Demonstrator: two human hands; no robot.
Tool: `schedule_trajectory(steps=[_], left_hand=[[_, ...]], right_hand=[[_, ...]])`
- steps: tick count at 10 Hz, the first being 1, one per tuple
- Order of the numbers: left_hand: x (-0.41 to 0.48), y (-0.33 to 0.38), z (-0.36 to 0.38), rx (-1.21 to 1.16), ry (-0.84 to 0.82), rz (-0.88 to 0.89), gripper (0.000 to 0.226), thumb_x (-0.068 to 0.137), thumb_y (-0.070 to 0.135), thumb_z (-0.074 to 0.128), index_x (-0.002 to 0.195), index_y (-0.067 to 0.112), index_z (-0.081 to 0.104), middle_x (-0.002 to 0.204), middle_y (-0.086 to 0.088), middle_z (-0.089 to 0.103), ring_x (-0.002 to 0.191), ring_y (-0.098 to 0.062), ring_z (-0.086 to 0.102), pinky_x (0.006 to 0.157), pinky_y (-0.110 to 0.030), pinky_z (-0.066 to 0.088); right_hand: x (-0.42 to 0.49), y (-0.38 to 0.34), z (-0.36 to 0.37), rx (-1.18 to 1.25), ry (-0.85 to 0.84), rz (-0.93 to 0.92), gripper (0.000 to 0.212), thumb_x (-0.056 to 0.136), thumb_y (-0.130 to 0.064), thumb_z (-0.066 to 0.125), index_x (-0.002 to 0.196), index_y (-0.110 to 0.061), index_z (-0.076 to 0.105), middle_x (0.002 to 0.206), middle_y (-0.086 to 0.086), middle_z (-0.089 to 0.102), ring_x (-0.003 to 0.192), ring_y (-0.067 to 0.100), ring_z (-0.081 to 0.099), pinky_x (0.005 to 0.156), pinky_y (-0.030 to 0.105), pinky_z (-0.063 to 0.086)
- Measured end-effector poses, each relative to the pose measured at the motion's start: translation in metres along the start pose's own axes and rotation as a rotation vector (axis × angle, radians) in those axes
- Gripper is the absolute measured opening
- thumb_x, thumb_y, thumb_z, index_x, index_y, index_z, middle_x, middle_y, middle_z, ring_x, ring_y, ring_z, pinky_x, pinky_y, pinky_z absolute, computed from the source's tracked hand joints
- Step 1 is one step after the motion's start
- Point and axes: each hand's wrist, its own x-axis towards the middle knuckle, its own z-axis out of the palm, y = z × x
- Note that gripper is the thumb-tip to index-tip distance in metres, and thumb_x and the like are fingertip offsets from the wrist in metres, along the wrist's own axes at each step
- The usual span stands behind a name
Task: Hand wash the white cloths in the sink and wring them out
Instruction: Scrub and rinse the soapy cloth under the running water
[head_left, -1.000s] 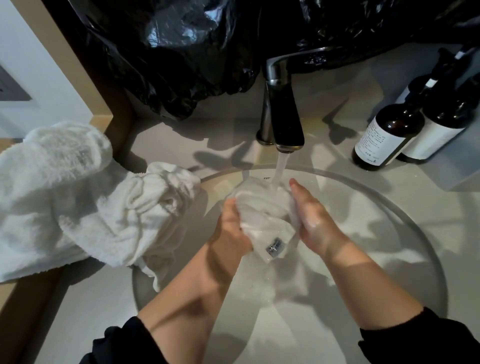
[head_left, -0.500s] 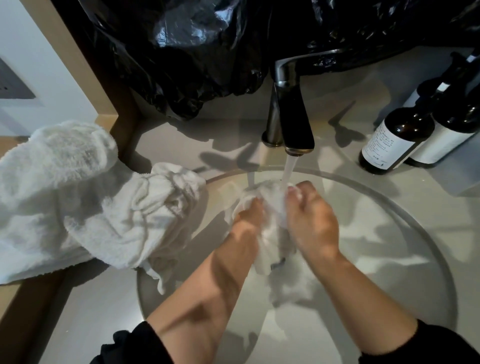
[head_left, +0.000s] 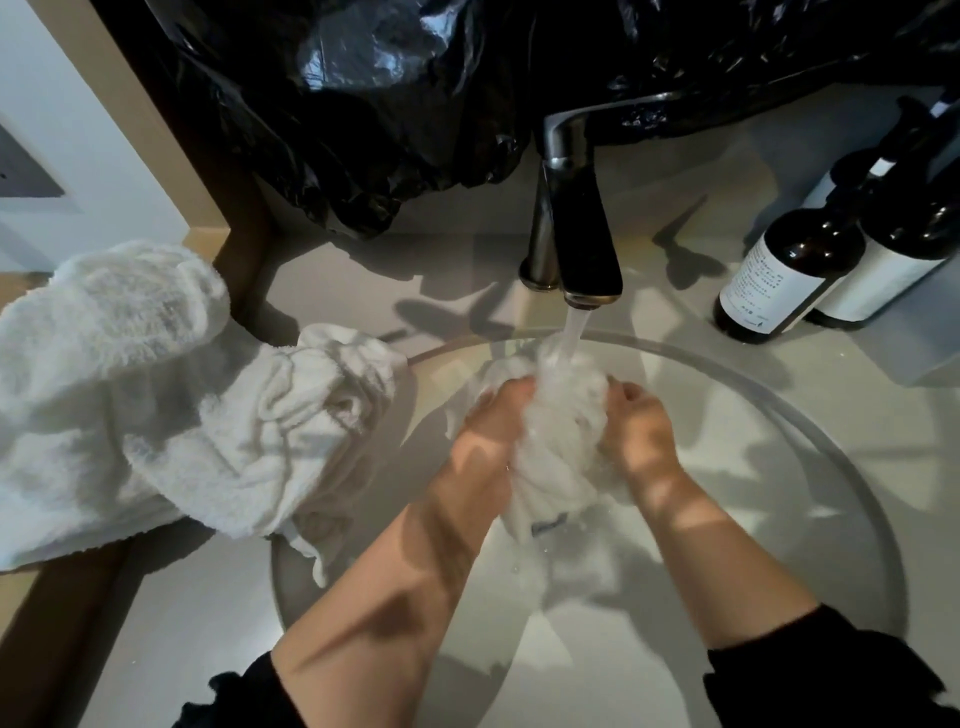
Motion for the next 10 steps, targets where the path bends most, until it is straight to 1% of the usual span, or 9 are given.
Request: schedule_trajectory(steps=[1, 2, 3, 5, 6, 7, 8, 9, 10], left_hand=[[-0.002, 0.009, 0.002, -0.032, 0.022, -0.017, 0.016, 0.095, 0.030, 0.054, 0.090, 0.016, 0.061, 0.081, -0.001, 0.064, 0.076, -0.017, 0.062, 0.076, -0.031, 0.052], [0.003, 0.009, 0.000, -0.234, -0.197, -0.185, 0.035, 0.098, 0.041, 0.038, 0.098, 0.010, 0.055, 0.077, -0.005, 0.062, 0.071, -0.015, 0.059, 0.069, -0.024, 0.049], [-0.012, 0.010, 0.001, -0.166, -0.085, -0.177, 0.030, 0.100, 0.040, 0.037, 0.098, 0.014, 0.053, 0.088, -0.005, 0.058, 0.077, -0.019, 0.056, 0.071, -0.033, 0.047], [0.003, 0.002, -0.012, 0.056, -0.067, -0.015, 0.049, 0.086, 0.060, 0.053, 0.106, 0.016, 0.059, 0.103, -0.006, 0.066, 0.095, -0.024, 0.065, 0.095, -0.044, 0.051], [-0.002, 0.008, -0.010, 0.259, -0.059, -0.037, 0.075, 0.074, 0.076, 0.053, 0.109, 0.010, 0.063, 0.105, -0.009, 0.070, 0.100, -0.028, 0.067, 0.096, -0.047, 0.051], [0.002, 0.019, -0.012, 0.557, 0.158, 0.084, 0.066, 0.088, 0.068, 0.041, 0.075, 0.009, 0.067, 0.066, -0.002, 0.069, 0.071, -0.021, 0.065, 0.080, -0.036, 0.055], [0.006, 0.019, -0.012, 0.724, 0.314, 0.475, 0.052, 0.088, 0.057, 0.052, 0.071, 0.008, 0.061, 0.068, 0.002, 0.060, 0.070, -0.017, 0.056, 0.070, -0.024, 0.042], [0.010, 0.009, -0.020, 0.652, 0.004, 0.488, 0.065, 0.078, 0.065, 0.055, 0.113, 0.010, 0.058, 0.101, -0.001, 0.063, 0.095, -0.019, 0.060, 0.078, -0.020, 0.043], [0.004, -0.003, -0.020, 0.352, -0.373, 0.169, 0.098, 0.059, 0.082, 0.061, 0.137, 0.026, 0.046, 0.123, -0.005, 0.062, 0.112, -0.026, 0.058, 0.095, -0.045, 0.044]], right_hand=[[0.003, -0.004, -0.024, 0.004, -0.253, 0.084, 0.048, 0.096, -0.056, 0.039, 0.116, -0.018, 0.058, 0.107, 0.005, 0.064, 0.101, 0.025, 0.060, 0.098, 0.044, 0.046], [-0.013, -0.003, -0.031, 0.025, -0.549, -0.064, 0.089, 0.069, -0.081, 0.050, 0.145, -0.048, 0.019, 0.148, -0.013, 0.028, 0.135, 0.014, 0.037, 0.113, 0.045, 0.032], [-0.013, 0.011, -0.017, -0.067, -0.621, -0.209, 0.113, 0.053, -0.066, 0.080, 0.146, -0.049, 0.018, 0.147, -0.005, 0.026, 0.128, 0.016, 0.047, 0.105, 0.039, 0.044], [-0.015, 0.000, -0.020, 0.269, -0.425, -0.172, 0.037, 0.076, -0.004, 0.077, 0.106, -0.011, 0.058, 0.088, 0.001, 0.068, 0.077, 0.012, 0.068, 0.065, 0.023, 0.054], [-0.009, -0.001, -0.028, 0.356, -0.375, -0.068, 0.021, 0.077, -0.005, 0.074, 0.093, -0.011, 0.063, 0.082, 0.005, 0.068, 0.076, 0.023, 0.066, 0.065, 0.032, 0.054], [-0.005, -0.005, -0.042, 0.631, -0.405, 0.089, 0.021, 0.078, -0.002, 0.067, 0.099, -0.002, 0.064, 0.085, 0.009, 0.068, 0.072, 0.023, 0.066, 0.058, 0.029, 0.055], [-0.005, -0.011, -0.055, 0.780, -0.523, 0.138, 0.018, 0.087, -0.009, 0.056, 0.081, -0.004, 0.072, 0.069, 0.007, 0.067, 0.056, 0.016, 0.065, 0.047, 0.020, 0.050], [-0.004, -0.008, -0.059, 0.801, -0.572, 0.187, 0.032, 0.086, -0.018, 0.050, 0.062, -0.011, 0.071, 0.050, 0.001, 0.058, 0.041, 0.012, 0.057, 0.039, 0.014, 0.042], [-0.010, -0.016, -0.053, 0.763, -0.680, 0.263, 0.029, 0.093, -0.017, 0.045, 0.092, -0.001, 0.070, 0.066, 0.009, 0.067, 0.055, 0.014, 0.065, 0.050, 0.016, 0.050]])
